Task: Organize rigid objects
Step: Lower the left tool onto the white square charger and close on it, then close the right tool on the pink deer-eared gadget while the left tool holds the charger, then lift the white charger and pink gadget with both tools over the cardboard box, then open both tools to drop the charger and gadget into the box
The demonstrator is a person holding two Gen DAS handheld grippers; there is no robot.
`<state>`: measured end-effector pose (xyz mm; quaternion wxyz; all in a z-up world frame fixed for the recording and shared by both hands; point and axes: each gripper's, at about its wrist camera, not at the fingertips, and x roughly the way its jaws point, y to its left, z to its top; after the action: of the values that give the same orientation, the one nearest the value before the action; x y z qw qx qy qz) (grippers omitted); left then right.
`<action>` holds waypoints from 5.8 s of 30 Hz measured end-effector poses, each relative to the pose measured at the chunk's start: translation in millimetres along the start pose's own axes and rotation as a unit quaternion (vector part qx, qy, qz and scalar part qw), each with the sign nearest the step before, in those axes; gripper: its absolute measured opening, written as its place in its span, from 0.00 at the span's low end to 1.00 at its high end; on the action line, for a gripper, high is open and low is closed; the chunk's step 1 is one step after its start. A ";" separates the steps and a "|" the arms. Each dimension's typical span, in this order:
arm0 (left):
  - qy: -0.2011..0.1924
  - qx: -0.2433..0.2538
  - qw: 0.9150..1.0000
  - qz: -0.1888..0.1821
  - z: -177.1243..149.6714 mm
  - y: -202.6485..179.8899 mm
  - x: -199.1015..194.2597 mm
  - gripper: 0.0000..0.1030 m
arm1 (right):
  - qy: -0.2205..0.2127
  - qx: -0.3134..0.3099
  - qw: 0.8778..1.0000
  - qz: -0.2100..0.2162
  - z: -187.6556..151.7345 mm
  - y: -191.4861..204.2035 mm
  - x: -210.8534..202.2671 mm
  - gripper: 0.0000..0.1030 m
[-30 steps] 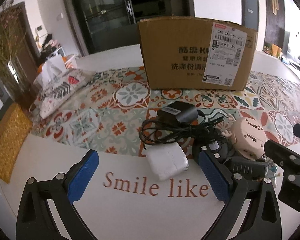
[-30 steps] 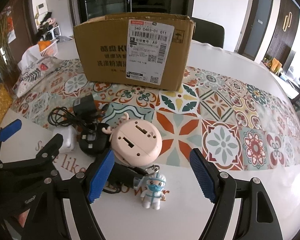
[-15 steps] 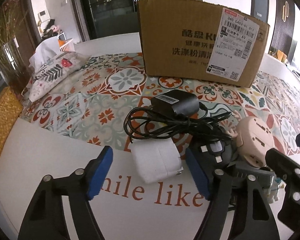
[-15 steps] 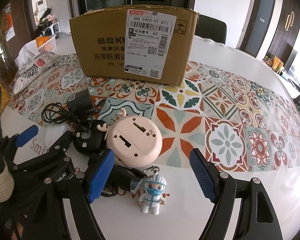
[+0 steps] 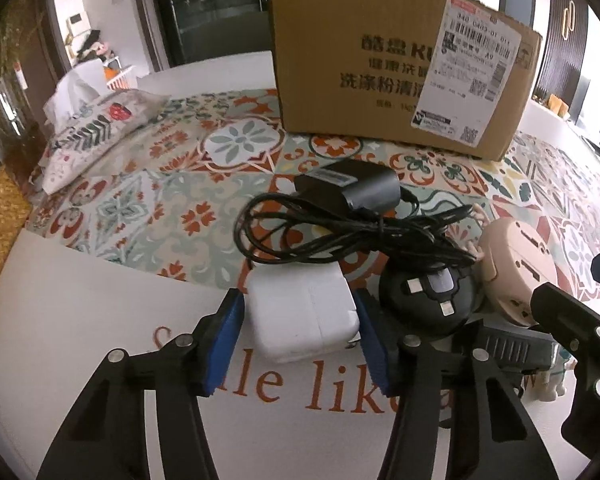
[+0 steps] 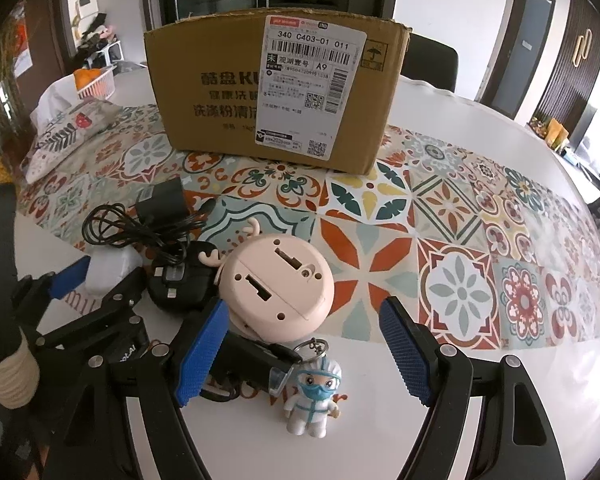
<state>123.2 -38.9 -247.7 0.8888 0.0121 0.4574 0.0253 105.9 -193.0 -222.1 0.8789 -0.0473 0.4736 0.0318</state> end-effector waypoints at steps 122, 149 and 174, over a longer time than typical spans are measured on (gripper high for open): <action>-0.133 0.096 0.977 -0.139 222.3 19.3 -112.9 0.48 | -0.174 0.039 0.984 0.004 184.6 -13.9 -101.8 0.72; -0.005 0.099 0.986 -0.133 275.4 -6.9 -2.9 0.48 | -0.062 0.008 0.998 0.028 257.6 -32.1 16.8 0.72; 0.009 0.117 0.988 -0.097 264.6 -11.5 -2.9 0.65 | -0.010 0.010 1.000 0.021 240.4 -38.7 40.5 0.75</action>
<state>337.3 -50.1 -92.1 0.8753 0.0716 0.4643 -0.1149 331.5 -203.7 -122.4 0.8830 -0.0284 0.4662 0.0464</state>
